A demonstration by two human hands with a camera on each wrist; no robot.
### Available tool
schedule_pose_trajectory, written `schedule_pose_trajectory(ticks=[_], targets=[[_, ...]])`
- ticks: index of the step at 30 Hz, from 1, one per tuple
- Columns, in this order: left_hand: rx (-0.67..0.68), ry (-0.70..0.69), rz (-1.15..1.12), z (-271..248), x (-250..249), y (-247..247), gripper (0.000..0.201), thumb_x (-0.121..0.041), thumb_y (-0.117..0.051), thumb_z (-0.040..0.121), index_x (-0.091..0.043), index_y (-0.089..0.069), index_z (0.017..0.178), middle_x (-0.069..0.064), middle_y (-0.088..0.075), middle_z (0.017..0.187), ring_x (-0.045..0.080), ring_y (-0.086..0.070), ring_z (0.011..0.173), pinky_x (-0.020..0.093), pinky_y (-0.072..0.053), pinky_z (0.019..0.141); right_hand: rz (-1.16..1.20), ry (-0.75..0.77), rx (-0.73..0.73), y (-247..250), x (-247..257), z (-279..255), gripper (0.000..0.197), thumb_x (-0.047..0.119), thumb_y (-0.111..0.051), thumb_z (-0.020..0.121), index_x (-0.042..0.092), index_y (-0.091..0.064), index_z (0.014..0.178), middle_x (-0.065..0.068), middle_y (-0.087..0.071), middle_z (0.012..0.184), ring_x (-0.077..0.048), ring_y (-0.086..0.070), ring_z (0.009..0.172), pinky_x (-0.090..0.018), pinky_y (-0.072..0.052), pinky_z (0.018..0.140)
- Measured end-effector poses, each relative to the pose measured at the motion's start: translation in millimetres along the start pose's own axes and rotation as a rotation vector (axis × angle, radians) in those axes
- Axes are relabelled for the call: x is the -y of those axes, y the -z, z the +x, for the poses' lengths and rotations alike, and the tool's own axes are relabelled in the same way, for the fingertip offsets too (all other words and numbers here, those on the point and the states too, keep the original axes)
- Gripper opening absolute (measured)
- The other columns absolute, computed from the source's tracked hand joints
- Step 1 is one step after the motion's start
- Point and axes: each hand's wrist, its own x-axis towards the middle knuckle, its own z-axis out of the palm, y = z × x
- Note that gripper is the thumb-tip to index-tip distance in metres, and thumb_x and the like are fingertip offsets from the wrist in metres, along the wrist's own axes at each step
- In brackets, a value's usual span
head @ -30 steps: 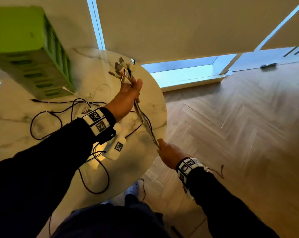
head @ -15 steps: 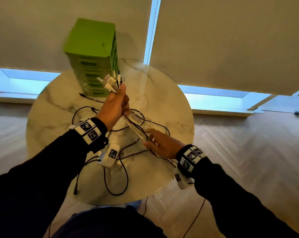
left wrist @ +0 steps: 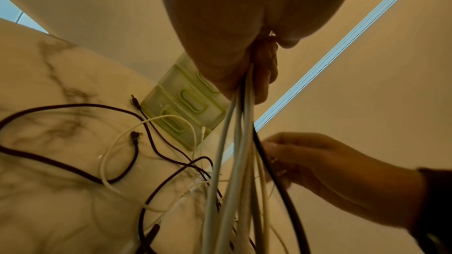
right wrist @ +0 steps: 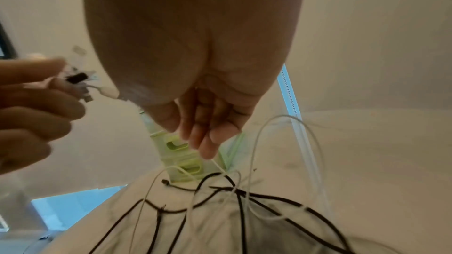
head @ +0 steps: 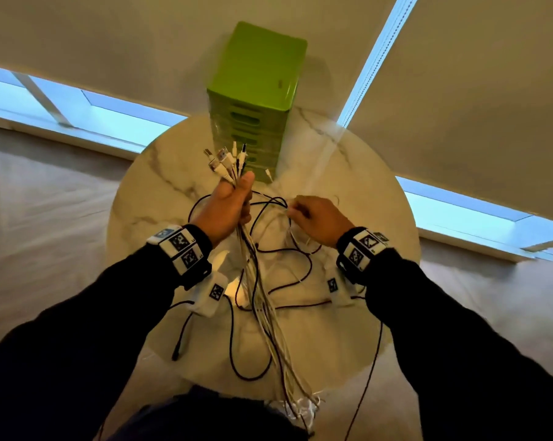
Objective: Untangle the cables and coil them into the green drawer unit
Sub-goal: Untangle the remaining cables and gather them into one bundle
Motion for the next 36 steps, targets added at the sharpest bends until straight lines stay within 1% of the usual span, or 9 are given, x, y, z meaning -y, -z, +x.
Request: schedule_pose_trajectory(ticks=[3, 7, 12, 17, 21, 25, 28, 32, 36], targets=[[-0.001, 0.026, -0.013, 7, 3, 1, 0.034, -0.034, -0.040, 0.109, -0.023, -0.030, 0.078, -0.008, -0.026, 0.062, 0.008, -0.024, 0.051, 0.025, -0.024, 0.049, -0.036, -0.146, -0.083, -6, -16, 60, 0.026, 0.013, -0.048, 0.101, 0.006, -0.065, 0.118, -0.018, -0.068, 0.114, -0.034, -0.063, 0.105, -0.036, -0.047, 0.091], [-0.003, 0.039, 0.014, 12, 9, 7, 0.032, -0.035, -0.042, 0.108, -0.022, -0.034, 0.079, -0.005, -0.028, 0.064, 0.013, -0.025, 0.056, 0.031, -0.024, 0.053, -0.290, -0.303, 0.177, -28, -40, 112, 0.045, 0.014, -0.047, 0.101, 0.011, -0.047, 0.145, -0.020, -0.041, 0.149, -0.035, -0.041, 0.138, -0.035, -0.032, 0.112], [0.021, 0.052, 0.001, 10, 14, 21, 0.036, -0.033, -0.041, 0.108, -0.022, -0.033, 0.075, -0.005, -0.026, 0.063, 0.021, -0.018, 0.058, 0.038, -0.018, 0.055, -0.542, -0.308, 0.282, -49, -56, 125, 0.031, 0.026, -0.053, 0.099, 0.004, -0.063, 0.118, -0.022, -0.059, 0.125, -0.040, -0.059, 0.114, -0.040, -0.049, 0.092], [0.025, 0.047, -0.018, 9, 16, 28, 0.036, -0.029, -0.039, 0.109, -0.021, -0.031, 0.074, -0.006, -0.025, 0.061, 0.018, -0.017, 0.055, 0.043, -0.015, 0.057, -0.507, -0.285, 0.223, -34, -59, 125, 0.029, 0.021, -0.052, 0.098, 0.002, -0.068, 0.114, -0.023, -0.063, 0.121, -0.040, -0.059, 0.112, -0.040, -0.048, 0.094], [0.021, 0.045, -0.008, 11, 17, 25, 0.036, -0.029, -0.039, 0.109, -0.020, -0.032, 0.075, -0.008, -0.026, 0.060, 0.014, -0.021, 0.054, 0.035, -0.020, 0.053, -0.275, -0.220, 0.058, 15, -37, 111, 0.025, 0.021, -0.053, 0.100, 0.003, -0.070, 0.106, -0.019, -0.068, 0.111, -0.037, -0.063, 0.104, -0.036, -0.045, 0.087], [-0.005, 0.032, -0.018, 10, 14, 16, 0.035, -0.027, -0.042, 0.108, -0.021, -0.033, 0.075, -0.004, -0.023, 0.063, 0.014, -0.021, 0.054, 0.033, -0.023, 0.053, 0.201, -0.182, -0.093, 57, -7, 73, 0.012, 0.025, -0.052, 0.102, 0.016, -0.057, 0.095, -0.003, -0.067, 0.103, -0.019, -0.073, 0.084, -0.032, -0.054, 0.072], [-0.033, 0.022, -0.036, 6, 8, 5, 0.030, -0.028, -0.045, 0.108, -0.022, -0.034, 0.080, 0.000, -0.018, 0.065, 0.014, -0.020, 0.054, 0.039, -0.018, 0.056, 0.498, -0.147, -0.122, 70, 17, 37, 0.010, 0.019, -0.053, 0.102, 0.012, -0.056, 0.095, -0.008, -0.069, 0.118, -0.020, -0.074, 0.091, -0.035, -0.059, 0.080], [-0.024, -0.037, 0.022, -4, 2, -11, 0.009, -0.024, -0.051, 0.105, -0.023, -0.056, 0.098, -0.005, -0.027, 0.058, 0.014, -0.027, 0.051, 0.030, -0.028, 0.052, 0.642, -0.045, -0.121, 59, 35, -6, 0.017, 0.013, -0.054, 0.103, -0.004, -0.055, 0.106, -0.015, -0.073, 0.110, -0.029, -0.073, 0.094, -0.035, -0.058, 0.080], [0.068, -0.100, 0.122, -18, -3, -25, 0.011, -0.021, -0.054, 0.104, -0.022, -0.063, 0.111, -0.008, -0.034, 0.055, 0.012, -0.033, 0.051, 0.028, -0.033, 0.051, 0.621, 0.045, -0.170, 36, 44, -25, 0.014, 0.018, -0.058, 0.101, 0.005, -0.062, 0.106, -0.008, -0.069, 0.124, -0.014, -0.067, 0.110, -0.025, -0.055, 0.086]])
